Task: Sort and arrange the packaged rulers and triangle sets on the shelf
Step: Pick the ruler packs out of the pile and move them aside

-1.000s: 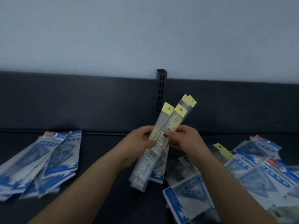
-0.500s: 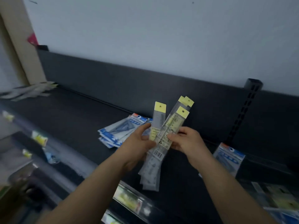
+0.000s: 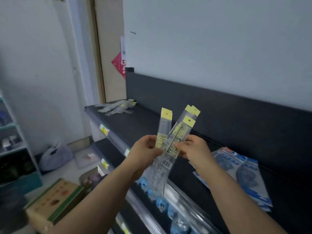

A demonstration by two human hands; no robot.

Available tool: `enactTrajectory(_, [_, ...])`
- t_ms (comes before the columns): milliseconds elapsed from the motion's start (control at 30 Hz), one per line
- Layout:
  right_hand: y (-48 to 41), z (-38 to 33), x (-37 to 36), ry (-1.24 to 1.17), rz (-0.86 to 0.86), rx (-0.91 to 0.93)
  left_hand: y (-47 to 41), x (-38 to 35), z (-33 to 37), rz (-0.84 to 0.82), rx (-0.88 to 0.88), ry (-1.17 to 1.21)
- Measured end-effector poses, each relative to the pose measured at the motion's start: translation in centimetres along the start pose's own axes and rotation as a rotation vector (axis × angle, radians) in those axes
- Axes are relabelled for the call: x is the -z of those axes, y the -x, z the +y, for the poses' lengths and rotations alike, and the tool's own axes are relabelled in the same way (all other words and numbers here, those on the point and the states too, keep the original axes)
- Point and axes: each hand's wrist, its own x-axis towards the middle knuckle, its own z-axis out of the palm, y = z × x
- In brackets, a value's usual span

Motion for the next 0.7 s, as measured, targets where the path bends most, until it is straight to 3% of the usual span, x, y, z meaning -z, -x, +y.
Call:
enactTrajectory(300, [-7.3,-2.1,-13.0,-0.067,-0.076,-0.033,-5.5,13.2,0.8,0.083,0.022,0.023])
enactTrajectory(700, [-22.1,-1.2,-22.6,-0.016,-0.09,-0.063,-19.9,21.9,-1.2,0.192,0.03,-0.03])
